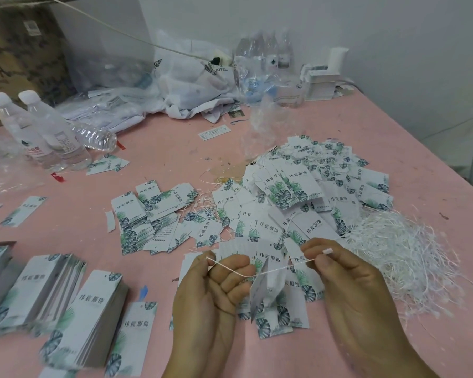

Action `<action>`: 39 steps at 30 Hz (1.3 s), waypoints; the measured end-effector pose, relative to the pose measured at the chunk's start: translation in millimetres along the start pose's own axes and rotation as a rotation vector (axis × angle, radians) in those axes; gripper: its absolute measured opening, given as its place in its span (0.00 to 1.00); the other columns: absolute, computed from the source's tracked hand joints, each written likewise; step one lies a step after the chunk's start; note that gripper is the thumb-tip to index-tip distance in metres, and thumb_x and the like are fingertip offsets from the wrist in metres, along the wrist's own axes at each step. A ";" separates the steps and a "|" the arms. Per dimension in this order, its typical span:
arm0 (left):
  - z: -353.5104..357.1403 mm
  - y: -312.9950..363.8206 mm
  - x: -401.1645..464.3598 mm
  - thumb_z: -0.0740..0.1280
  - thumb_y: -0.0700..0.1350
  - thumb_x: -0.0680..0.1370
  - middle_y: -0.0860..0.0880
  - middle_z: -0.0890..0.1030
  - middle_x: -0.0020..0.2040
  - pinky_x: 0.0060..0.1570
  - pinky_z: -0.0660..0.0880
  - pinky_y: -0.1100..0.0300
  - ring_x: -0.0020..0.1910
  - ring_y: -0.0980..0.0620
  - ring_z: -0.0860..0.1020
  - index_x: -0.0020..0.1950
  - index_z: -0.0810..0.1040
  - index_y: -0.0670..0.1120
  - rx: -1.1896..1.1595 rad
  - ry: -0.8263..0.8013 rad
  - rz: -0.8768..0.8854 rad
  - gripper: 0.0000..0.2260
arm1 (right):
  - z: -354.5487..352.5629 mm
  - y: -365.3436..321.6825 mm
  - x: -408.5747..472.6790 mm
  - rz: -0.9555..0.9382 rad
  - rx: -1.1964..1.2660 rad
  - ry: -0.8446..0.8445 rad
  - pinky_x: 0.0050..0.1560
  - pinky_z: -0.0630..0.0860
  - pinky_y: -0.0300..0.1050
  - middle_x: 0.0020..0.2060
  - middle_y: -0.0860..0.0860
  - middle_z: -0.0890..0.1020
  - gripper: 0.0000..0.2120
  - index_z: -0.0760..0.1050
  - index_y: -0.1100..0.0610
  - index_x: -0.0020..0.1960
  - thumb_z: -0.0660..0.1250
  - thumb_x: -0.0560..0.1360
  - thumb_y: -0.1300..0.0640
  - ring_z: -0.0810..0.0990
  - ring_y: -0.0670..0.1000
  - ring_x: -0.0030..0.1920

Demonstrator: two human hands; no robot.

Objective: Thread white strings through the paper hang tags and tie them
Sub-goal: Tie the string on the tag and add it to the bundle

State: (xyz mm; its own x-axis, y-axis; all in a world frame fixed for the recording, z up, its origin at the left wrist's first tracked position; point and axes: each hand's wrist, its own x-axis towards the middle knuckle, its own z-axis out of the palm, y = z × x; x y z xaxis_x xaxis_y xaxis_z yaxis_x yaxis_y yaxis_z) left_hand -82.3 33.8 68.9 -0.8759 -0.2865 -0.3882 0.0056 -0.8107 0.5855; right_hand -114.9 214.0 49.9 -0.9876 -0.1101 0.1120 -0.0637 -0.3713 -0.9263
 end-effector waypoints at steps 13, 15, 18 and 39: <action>-1.8 -19.6 -7.6 0.67 0.44 0.75 0.44 0.73 0.26 0.16 0.65 0.66 0.17 0.52 0.69 0.35 0.75 0.48 0.283 -0.220 0.097 0.09 | 10.3 -8.2 -5.8 0.253 0.227 -0.155 0.29 0.74 0.38 0.34 0.60 0.81 0.20 0.83 0.61 0.45 0.82 0.61 0.49 0.75 0.49 0.27; -4.1 -23.7 -7.5 0.66 0.44 0.75 0.44 0.72 0.25 0.17 0.63 0.68 0.16 0.53 0.66 0.34 0.76 0.49 0.350 -0.273 0.105 0.09 | 11.2 -7.7 -6.1 0.294 0.157 -0.153 0.27 0.73 0.37 0.31 0.57 0.80 0.17 0.84 0.61 0.46 0.80 0.62 0.52 0.74 0.48 0.26; -7.9 -28.1 -8.1 0.69 0.49 0.73 0.46 0.72 0.25 0.19 0.62 0.69 0.18 0.55 0.65 0.37 0.78 0.49 0.469 -0.350 0.135 0.06 | 13.0 -6.5 -8.1 0.251 0.010 -0.143 0.28 0.72 0.36 0.29 0.55 0.79 0.09 0.85 0.59 0.47 0.70 0.69 0.58 0.74 0.48 0.27; -15.1 -35.0 -6.9 0.77 0.43 0.63 0.41 0.85 0.35 0.34 0.79 0.62 0.32 0.50 0.83 0.44 0.88 0.46 0.511 -0.387 0.269 0.10 | 20.7 -12.6 -17.0 0.036 -0.393 -0.054 0.30 0.74 0.33 0.27 0.53 0.81 0.06 0.86 0.47 0.41 0.71 0.65 0.51 0.75 0.42 0.27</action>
State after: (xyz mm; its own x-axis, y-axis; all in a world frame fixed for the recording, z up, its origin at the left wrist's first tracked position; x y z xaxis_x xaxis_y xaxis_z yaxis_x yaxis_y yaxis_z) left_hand -69.2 56.5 40.3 -0.9855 -0.1638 0.0433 0.1018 -0.3682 0.9242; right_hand -94.3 201.4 67.1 -0.9819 -0.1685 0.0860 -0.0896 0.0134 -0.9959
